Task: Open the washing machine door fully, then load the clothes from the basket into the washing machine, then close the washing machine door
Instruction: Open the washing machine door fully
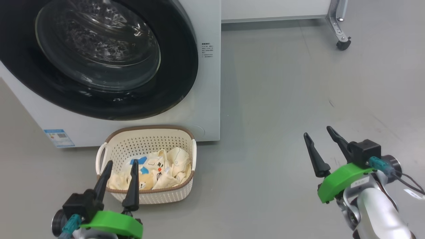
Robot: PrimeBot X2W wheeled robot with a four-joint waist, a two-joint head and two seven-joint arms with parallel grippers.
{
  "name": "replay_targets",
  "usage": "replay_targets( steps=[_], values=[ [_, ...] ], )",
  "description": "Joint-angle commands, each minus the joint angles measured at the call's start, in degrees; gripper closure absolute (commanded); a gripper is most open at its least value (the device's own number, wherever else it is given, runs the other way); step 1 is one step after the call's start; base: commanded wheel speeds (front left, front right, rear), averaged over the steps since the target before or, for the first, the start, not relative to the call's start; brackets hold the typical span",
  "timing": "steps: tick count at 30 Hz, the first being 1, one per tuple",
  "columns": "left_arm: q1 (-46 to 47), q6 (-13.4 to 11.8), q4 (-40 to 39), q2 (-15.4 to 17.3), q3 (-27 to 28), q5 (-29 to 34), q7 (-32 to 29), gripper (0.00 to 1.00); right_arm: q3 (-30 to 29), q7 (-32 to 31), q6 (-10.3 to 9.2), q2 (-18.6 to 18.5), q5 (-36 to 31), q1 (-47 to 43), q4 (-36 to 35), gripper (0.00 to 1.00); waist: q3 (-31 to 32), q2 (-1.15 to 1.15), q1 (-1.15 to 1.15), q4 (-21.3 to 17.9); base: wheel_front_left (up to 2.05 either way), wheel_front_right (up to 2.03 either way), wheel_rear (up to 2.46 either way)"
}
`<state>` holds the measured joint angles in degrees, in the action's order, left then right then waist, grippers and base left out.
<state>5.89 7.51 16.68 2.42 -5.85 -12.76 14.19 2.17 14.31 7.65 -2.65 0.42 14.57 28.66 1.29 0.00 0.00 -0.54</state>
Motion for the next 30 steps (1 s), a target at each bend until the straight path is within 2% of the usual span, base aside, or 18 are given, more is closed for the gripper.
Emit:
replay_targets(
  steps=[1, 30],
  values=[
    [2.40, -0.03, -1.87, 0.95, 1.93, 0.51, 0.81, 0.00, 1.26, 0.69, -0.16, -0.22, -0.49, 2.90, -1.62, 0.00, -0.08, 0.00, 0.00, 0.08, 0.58, 0.58, -1.16],
    [2.16, -0.02, -2.63, 0.96, 2.39, 1.75, 0.81, 0.00, 0.55, 0.69, -0.16, -0.22, 0.09, 2.79, -1.72, 0.00, -0.13, 0.00, 0.00, 0.75, 0.06, 0.06, -0.13]
  ],
)
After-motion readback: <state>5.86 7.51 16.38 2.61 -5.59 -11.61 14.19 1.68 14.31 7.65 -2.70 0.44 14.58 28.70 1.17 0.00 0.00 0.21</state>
